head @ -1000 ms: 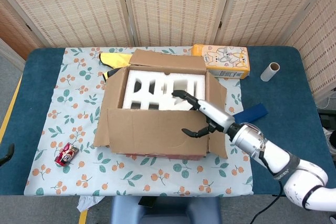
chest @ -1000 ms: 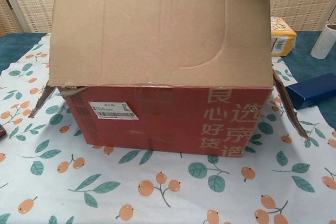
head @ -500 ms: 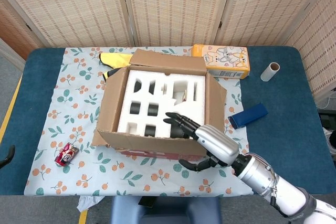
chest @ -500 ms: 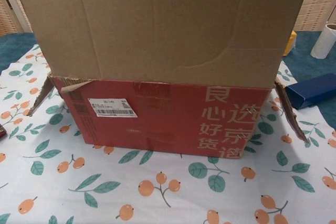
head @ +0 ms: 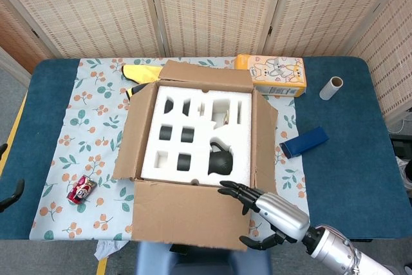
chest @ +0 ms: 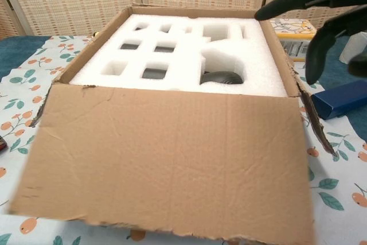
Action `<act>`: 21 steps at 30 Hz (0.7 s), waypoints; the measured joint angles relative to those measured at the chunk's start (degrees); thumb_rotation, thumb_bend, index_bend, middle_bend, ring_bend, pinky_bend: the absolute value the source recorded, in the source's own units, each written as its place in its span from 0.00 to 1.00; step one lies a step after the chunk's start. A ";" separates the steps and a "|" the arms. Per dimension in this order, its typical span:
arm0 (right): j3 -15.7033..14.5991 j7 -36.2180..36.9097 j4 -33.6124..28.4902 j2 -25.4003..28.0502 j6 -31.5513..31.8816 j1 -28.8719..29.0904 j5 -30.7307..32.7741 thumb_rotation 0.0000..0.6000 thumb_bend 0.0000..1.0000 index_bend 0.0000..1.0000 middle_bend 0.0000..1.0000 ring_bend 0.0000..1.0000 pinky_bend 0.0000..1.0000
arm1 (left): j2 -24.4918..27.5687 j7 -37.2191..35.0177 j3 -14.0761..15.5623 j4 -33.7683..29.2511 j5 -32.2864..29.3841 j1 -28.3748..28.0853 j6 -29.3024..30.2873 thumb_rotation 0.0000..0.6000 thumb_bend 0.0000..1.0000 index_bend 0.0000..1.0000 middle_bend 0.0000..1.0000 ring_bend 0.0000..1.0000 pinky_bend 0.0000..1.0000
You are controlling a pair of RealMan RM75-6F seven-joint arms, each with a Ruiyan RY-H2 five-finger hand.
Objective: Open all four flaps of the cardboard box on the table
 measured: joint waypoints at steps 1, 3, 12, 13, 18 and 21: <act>-0.12 -1.26 0.00 -0.09 0.29 -0.30 0.21 1.00 0.41 0.00 0.00 0.01 0.33 | 0.01 0.03 0.04 0.01 0.02 -0.07 -0.16 1.00 0.44 0.00 0.00 0.00 0.00; -0.07 -5.40 0.00 -0.49 0.96 -0.98 1.43 1.00 0.41 0.00 0.00 0.00 0.27 | 0.09 0.17 0.14 -0.03 0.02 -0.15 -0.43 1.00 0.44 0.00 0.00 0.00 0.00; 1.83 -36.39 9.85 -12.04 8.10 -3.76 11.10 1.00 0.41 0.00 0.00 0.00 0.11 | 0.95 1.79 1.17 -1.23 0.30 -0.50 -2.14 1.00 0.44 0.00 0.00 0.00 0.00; 1.99 -38.80 12.25 -13.79 9.42 -4.11 11.59 1.00 0.41 0.00 0.00 0.00 0.06 | 1.19 1.81 1.32 -1.58 0.23 -0.51 -2.46 1.00 0.44 0.00 0.00 0.00 0.00; 2.77 -49.11 25.42 -21.79 18.56 -7.08 12.65 1.00 0.41 0.00 0.00 0.00 0.00 | 1.63 3.24 1.70 -2.22 -0.10 -0.55 -3.15 1.00 0.44 0.00 0.00 0.00 0.00; 2.77 -55.29 32.41 -27.31 25.34 -9.73 13.38 1.00 0.41 0.00 0.00 0.00 0.00 | 1.69 4.27 1.91 -2.74 -0.43 -0.59 -3.65 1.00 0.44 0.00 0.00 0.00 0.00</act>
